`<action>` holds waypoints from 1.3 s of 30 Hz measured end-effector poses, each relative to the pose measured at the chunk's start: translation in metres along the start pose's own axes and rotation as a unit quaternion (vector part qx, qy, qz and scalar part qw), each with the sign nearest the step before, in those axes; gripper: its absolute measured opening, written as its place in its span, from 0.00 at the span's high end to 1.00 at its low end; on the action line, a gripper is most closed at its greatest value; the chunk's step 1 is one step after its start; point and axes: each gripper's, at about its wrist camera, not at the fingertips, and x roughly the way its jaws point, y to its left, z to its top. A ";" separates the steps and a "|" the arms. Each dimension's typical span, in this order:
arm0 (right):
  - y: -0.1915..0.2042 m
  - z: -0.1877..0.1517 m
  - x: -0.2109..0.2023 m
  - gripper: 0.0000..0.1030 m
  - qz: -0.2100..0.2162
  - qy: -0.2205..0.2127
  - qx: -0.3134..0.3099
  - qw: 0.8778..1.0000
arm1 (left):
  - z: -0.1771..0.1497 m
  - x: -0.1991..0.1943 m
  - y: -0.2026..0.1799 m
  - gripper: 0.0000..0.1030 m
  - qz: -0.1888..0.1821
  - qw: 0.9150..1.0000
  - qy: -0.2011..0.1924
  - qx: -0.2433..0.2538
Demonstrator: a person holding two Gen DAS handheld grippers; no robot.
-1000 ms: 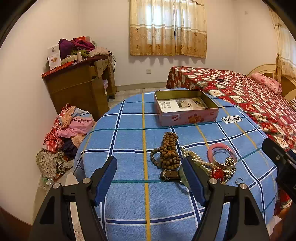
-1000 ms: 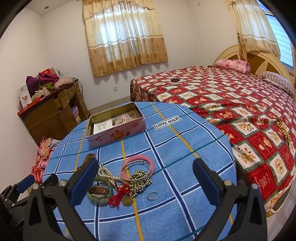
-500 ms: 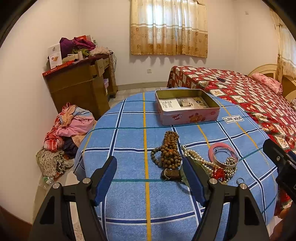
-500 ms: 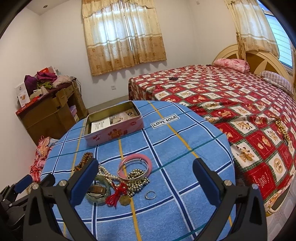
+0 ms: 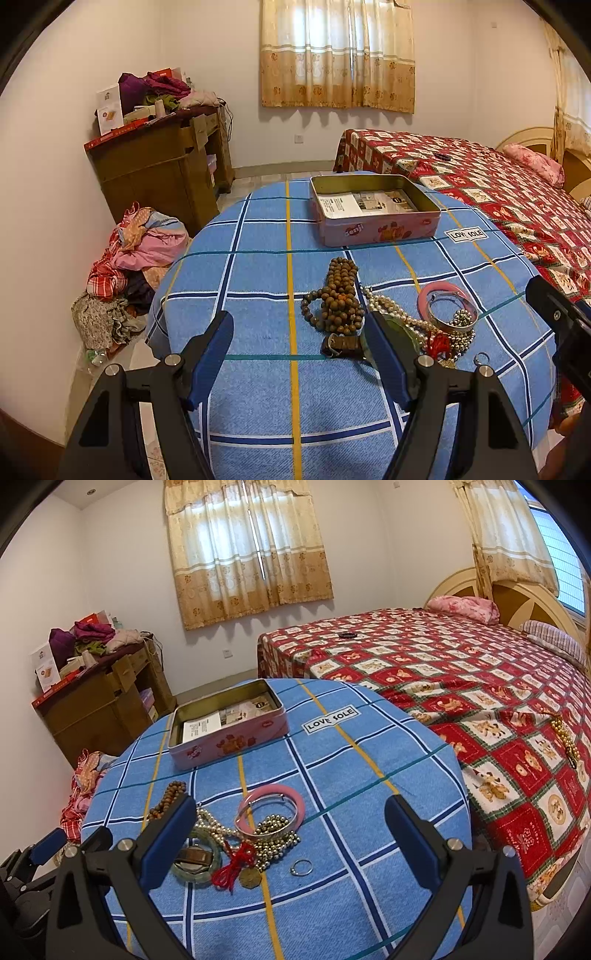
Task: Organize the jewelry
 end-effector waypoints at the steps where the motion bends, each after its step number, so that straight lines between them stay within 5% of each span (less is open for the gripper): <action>1: 0.000 0.000 0.000 0.00 0.000 0.000 0.000 1.000 | 0.000 0.000 0.000 0.28 0.000 1.000 0.001 0.000; 20: -0.009 -0.005 0.017 0.04 -0.003 0.020 -0.011 1.000 | -0.005 0.033 0.013 0.28 -0.024 0.999 0.033 0.004; 28: -0.022 -0.011 0.036 0.16 0.015 0.048 0.007 0.999 | 0.014 0.073 0.019 0.29 -0.122 0.989 0.067 -0.039; 32: -0.023 -0.010 0.039 0.16 0.020 0.047 0.010 0.999 | 0.028 0.093 -0.002 0.50 -0.129 0.989 0.067 0.010; 39: -0.031 -0.013 0.055 0.16 0.020 0.069 0.024 0.997 | 0.025 0.126 -0.017 0.71 -0.139 0.985 0.099 0.039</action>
